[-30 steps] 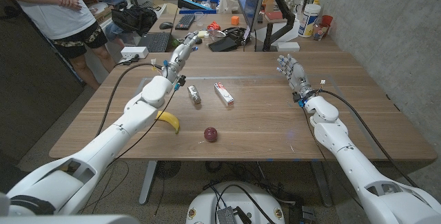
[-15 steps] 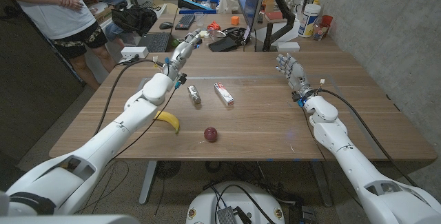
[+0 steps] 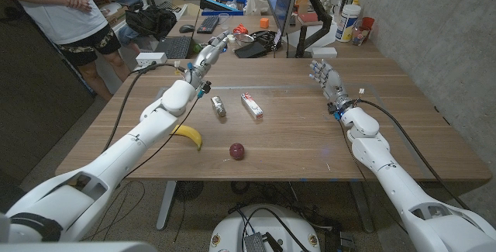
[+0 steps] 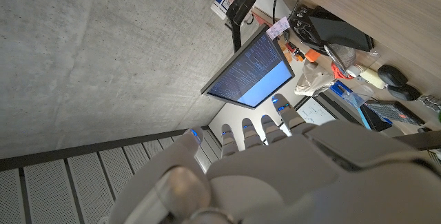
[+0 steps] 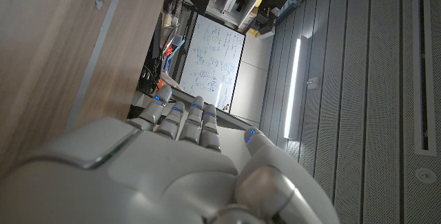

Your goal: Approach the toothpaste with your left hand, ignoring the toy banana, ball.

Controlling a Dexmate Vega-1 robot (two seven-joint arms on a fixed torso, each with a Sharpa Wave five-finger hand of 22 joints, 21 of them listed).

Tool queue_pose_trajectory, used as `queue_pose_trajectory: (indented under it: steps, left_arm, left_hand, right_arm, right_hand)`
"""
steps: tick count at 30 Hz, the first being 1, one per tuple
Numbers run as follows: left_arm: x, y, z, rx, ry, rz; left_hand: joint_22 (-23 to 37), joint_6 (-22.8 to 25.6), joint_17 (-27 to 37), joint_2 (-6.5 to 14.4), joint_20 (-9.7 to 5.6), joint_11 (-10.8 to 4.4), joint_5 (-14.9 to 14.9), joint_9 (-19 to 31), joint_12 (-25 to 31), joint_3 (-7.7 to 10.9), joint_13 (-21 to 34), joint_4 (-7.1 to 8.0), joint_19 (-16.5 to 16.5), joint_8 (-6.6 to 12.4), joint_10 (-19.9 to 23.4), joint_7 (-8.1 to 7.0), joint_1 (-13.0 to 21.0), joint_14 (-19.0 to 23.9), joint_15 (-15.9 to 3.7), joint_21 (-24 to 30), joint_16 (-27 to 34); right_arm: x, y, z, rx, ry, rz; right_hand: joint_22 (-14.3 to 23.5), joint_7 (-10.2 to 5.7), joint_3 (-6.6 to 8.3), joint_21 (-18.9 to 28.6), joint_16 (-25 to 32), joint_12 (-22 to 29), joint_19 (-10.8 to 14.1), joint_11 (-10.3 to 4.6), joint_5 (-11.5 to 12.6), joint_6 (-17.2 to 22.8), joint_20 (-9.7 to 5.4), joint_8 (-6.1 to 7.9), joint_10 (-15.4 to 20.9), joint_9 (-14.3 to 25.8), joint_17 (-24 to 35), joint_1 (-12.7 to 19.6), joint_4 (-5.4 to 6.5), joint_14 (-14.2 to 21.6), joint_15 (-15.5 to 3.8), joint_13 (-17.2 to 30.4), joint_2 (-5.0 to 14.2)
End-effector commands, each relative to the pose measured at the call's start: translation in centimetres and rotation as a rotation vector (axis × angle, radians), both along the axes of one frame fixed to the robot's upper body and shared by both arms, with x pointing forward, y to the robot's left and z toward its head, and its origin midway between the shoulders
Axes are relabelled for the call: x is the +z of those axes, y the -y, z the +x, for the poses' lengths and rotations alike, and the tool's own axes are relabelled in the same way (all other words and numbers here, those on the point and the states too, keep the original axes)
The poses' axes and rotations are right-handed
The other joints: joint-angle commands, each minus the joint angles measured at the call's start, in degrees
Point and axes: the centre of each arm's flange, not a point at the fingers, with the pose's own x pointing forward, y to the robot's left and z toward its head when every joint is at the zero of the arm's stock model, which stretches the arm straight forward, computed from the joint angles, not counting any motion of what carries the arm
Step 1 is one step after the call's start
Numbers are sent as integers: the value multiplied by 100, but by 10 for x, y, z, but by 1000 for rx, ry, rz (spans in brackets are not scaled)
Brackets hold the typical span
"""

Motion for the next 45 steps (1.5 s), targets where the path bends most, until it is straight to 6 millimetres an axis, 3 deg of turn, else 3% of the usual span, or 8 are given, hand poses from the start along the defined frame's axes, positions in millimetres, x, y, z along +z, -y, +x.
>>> queue_pose_trajectory:
  steps: [1,45]
  left_arm:
    - [9,11,-4,-4,33,56]
    - [19,38,-12,91,132,306]
  left_hand:
    - [12,15,13,-7,-40,-32,38,18,9,41,17,-28,22,20,13,-25,82,11,-349,-3,1]
    - [19,185,8,-61,29,-81,40,21,18,100,17,-138,37,46,84,-139,269,57,-394,-77,8]
  right_arm:
    - [2,-2,-1,-2,9,-3]
    - [2,-5,1,-3,21,-6]
  right_hand:
    - [8,-10,38,-26,24,11,13,-8,26,37,-308,47,52,18,10,-23,-15,45,-8,24,318]
    - [10,-6,42,-87,22,14,41,10,24,58,-299,45,77,21,7,-29,-18,66,-1,25,306]
